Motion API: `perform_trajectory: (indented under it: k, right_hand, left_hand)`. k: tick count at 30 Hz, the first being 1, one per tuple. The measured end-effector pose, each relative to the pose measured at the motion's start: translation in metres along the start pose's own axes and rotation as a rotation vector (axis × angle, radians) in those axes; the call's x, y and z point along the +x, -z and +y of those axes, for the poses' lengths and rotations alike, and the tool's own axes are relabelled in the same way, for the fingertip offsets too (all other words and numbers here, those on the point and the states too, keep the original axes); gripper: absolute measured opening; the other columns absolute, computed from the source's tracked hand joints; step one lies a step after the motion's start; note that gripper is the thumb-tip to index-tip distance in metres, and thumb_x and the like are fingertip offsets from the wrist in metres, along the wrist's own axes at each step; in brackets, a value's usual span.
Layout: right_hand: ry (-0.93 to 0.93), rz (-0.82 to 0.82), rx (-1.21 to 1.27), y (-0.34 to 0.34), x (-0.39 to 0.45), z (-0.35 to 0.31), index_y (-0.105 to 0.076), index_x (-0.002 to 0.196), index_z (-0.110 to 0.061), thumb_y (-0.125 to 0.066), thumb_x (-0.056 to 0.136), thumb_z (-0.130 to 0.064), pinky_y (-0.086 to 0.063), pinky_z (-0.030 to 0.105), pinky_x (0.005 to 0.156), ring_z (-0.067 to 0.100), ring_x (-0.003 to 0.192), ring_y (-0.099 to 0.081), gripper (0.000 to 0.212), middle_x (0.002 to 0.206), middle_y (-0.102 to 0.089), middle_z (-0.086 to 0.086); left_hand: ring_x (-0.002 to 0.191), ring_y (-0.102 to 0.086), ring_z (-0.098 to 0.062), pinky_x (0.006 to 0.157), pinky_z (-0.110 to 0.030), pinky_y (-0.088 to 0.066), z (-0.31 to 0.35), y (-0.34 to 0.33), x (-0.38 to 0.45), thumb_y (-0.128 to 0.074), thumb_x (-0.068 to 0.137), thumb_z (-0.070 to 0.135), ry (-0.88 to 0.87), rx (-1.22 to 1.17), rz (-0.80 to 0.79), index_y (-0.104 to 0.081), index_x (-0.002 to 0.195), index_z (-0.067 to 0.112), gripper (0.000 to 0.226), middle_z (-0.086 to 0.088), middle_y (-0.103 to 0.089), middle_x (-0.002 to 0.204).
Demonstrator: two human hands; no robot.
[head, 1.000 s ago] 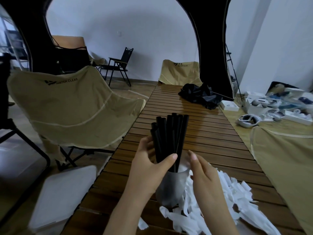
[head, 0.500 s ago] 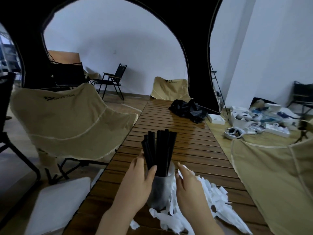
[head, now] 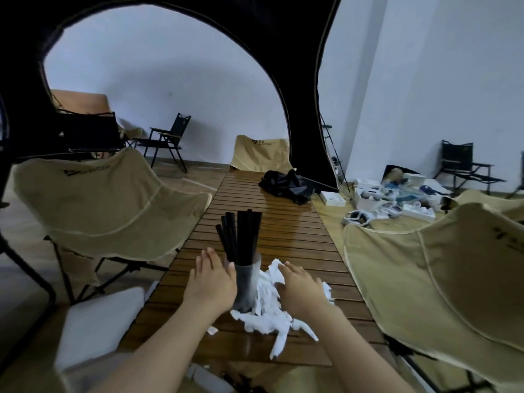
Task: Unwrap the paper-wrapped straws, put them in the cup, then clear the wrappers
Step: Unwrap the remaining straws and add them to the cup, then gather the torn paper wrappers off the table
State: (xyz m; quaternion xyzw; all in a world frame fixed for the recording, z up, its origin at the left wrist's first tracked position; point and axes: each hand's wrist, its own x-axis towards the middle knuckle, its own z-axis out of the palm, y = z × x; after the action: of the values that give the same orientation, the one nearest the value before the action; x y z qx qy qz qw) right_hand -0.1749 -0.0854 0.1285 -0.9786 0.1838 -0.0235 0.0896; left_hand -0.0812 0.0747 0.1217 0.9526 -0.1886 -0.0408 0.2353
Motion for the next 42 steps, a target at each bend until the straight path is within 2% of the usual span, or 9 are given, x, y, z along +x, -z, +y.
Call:
perform_trajectory:
  k: [4,10,15,19,27,32,35,39,42]
  right_hand:
    - [0.007,-0.035,-0.040,0.014,-0.021,0.000,-0.018,0.150,-0.023,-0.037,0.100,-0.035,-0.018,0.050,0.112,0.023,0.145,-0.015,0.055,0.158,-0.016,-0.001]
    - [0.027,-0.034,-0.067,0.016,-0.041,0.000,-0.016,0.150,-0.021,-0.039,0.100,-0.036,-0.018,0.050,0.112,0.024,0.144,-0.016,0.057,0.158,-0.016,-0.001]
    - [-0.008,0.002,0.200,0.001,-0.021,-0.007,-0.020,0.148,-0.017,-0.053,0.094,-0.036,-0.032,0.043,0.109,0.023,0.133,-0.037,0.066,0.151,-0.032,0.003]
    - [0.052,0.090,0.413,-0.010,0.017,-0.020,-0.020,0.148,-0.019,-0.066,0.087,-0.028,-0.035,0.029,0.103,0.021,0.136,-0.034,0.078,0.152,-0.028,0.003]
    - [0.076,0.077,0.292,-0.042,0.101,-0.047,-0.064,0.108,-0.006,-0.070,0.081,-0.018,-0.033,0.019,0.099,0.022,0.133,-0.036,0.030,0.146,-0.039,0.008]
    - [0.063,0.071,0.284,-0.040,0.132,-0.056,-0.067,0.102,-0.012,-0.071,0.080,-0.013,-0.038,0.028,0.097,0.023,0.138,-0.030,0.023,0.156,-0.020,-0.003]
    - [0.105,0.098,0.285,-0.044,0.153,-0.064,-0.062,0.090,-0.017,-0.072,0.079,-0.019,-0.040,0.031,0.098,0.025,0.131,-0.039,0.015,0.146,-0.037,0.004]
    - [0.151,0.112,0.274,-0.041,0.172,-0.072,-0.060,0.115,-0.015,-0.068,0.083,-0.016,-0.038,0.036,0.101,0.028,0.133,-0.035,0.034,0.149,-0.027,0.004]
    - [0.151,0.156,0.264,-0.041,0.186,-0.070,-0.060,0.111,-0.018,-0.067,0.084,-0.017,-0.036,0.029,0.088,0.026,0.128,-0.038,0.028,0.144,-0.034,0.004]
  left_hand:
    - [0.148,0.003,-0.025,0.121,-0.043,-0.007,-0.009,0.021,-0.024,-0.011,0.101,0.044,-0.143,0.286,-0.001,0.007,0.152,0.009,0.064,-0.008,0.006,0.161]
    - [0.148,0.004,-0.024,0.120,-0.043,-0.006,-0.011,0.025,-0.044,-0.013,0.101,0.051,-0.188,0.367,-0.095,0.006,0.152,0.009,0.069,-0.006,0.004,0.161]
    - [0.148,-0.002,-0.022,0.120,-0.042,-0.009,-0.016,0.005,-0.038,-0.024,0.101,0.049,-0.240,0.293,-0.132,0.000,0.153,0.014,0.068,-0.003,-0.002,0.161]
    - [0.147,-0.012,-0.020,0.120,-0.041,-0.015,-0.021,-0.012,-0.017,-0.035,0.100,0.046,-0.271,0.225,-0.018,-0.002,0.153,0.019,0.068,0.000,-0.013,0.160]
    - [0.124,-0.047,-0.007,0.105,-0.026,-0.038,-0.045,-0.029,0.020,-0.050,0.096,0.032,-0.369,0.071,0.168,-0.016,0.148,0.026,0.063,0.009,-0.045,0.140]
    - [0.131,-0.041,-0.004,0.108,-0.027,-0.036,-0.065,-0.032,0.045,-0.049,0.097,0.026,-0.388,0.036,0.178,-0.019,0.149,0.028,0.060,0.010,-0.040,0.146]
    - [0.140,-0.026,-0.005,0.114,-0.028,-0.027,-0.077,-0.033,0.061,-0.047,0.098,0.025,-0.421,0.086,0.151,-0.011,0.152,0.029,0.066,0.013,-0.027,0.154]
    - [0.146,-0.013,-0.009,0.116,-0.030,-0.019,-0.096,-0.043,0.076,-0.044,0.098,0.030,-0.351,0.113,0.155,-0.012,0.152,0.030,0.063,0.013,-0.020,0.156]
    - [0.147,-0.008,-0.011,0.117,-0.031,-0.012,-0.110,-0.056,0.076,-0.038,0.098,0.045,-0.293,0.129,0.070,-0.011,0.152,0.032,0.062,0.012,-0.015,0.158]
